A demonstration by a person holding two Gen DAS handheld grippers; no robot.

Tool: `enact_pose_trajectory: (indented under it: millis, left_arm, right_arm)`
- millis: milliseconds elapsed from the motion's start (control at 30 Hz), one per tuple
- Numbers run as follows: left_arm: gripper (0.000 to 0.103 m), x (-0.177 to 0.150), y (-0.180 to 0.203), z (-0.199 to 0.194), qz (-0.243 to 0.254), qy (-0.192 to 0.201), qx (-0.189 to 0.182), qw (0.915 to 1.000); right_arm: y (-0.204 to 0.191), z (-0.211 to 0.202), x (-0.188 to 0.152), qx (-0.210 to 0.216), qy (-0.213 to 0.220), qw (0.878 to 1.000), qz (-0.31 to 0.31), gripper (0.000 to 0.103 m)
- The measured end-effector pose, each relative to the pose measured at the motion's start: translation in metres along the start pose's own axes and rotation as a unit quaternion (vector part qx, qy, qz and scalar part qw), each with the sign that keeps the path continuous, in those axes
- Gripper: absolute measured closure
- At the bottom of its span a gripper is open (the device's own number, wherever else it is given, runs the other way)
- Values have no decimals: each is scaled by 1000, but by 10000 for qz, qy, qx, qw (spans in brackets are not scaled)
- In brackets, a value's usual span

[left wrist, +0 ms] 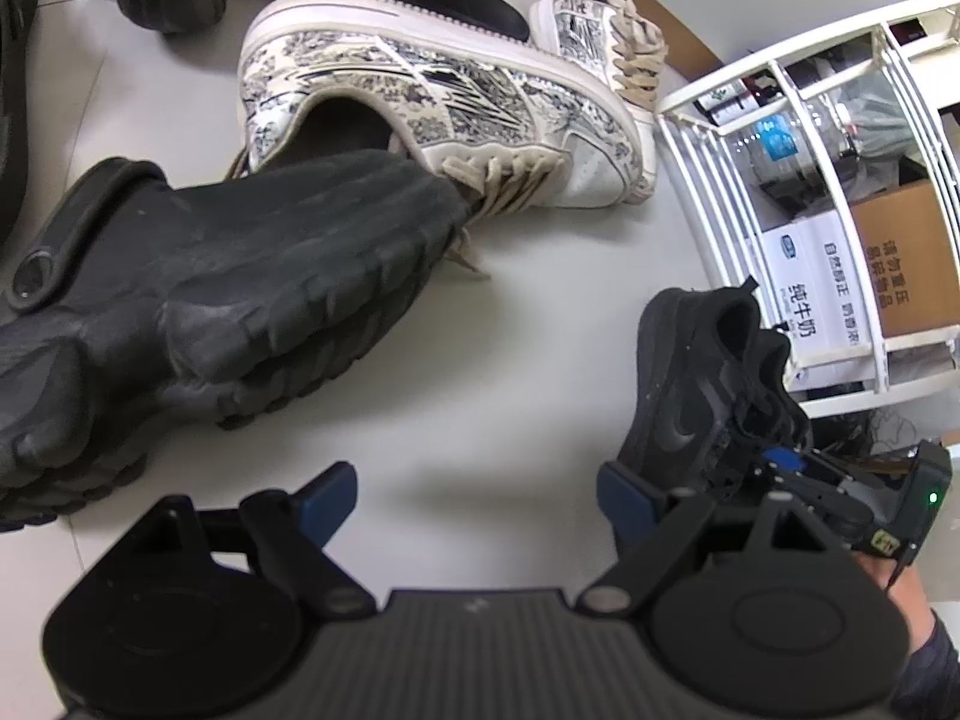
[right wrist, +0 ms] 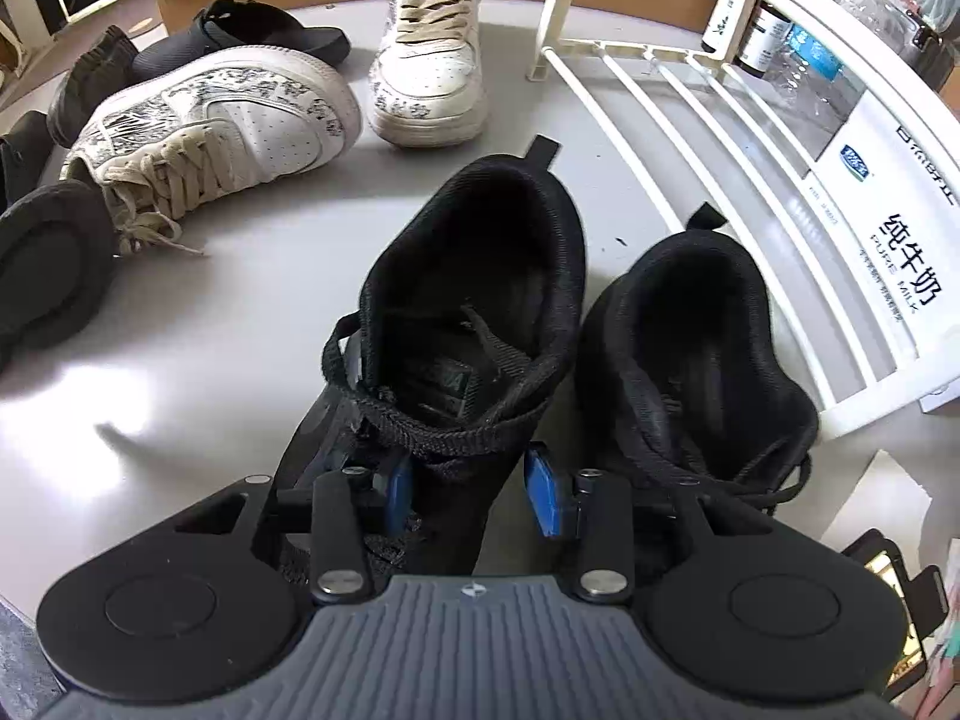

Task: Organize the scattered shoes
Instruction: 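Grasp the second sneaker's heel with the right tool and align it beside the first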

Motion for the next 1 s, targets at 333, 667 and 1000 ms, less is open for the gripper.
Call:
enact_pose_trajectory:
  millis: [333, 667, 1000]
  left_arm:
    - [14, -1, -11, -6, 12, 2, -5, 10000]
    - [14, -2, -16, -13, 24, -6, 11, 10000]
    - [14, -6, -16, -13, -58, -36, 54, 10000]
  right_arm:
    - [-12, -14, 3, 294, 198, 9992, 187, 15]
    - [-19, 9, 7, 351, -32, 9974, 621, 6]
    - [-19, 29, -3, 274, -2, 9990, 347, 20]
Point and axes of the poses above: each gripper's, at about its wrist camera, not at the fingertips, and z roughly the way its jaws point, y to its right, x to its top, the point moved 8 cm from there along z, roughly the way its jaws point, and after that the axes turned 10 degrees about -x, right-handed, at the moved point
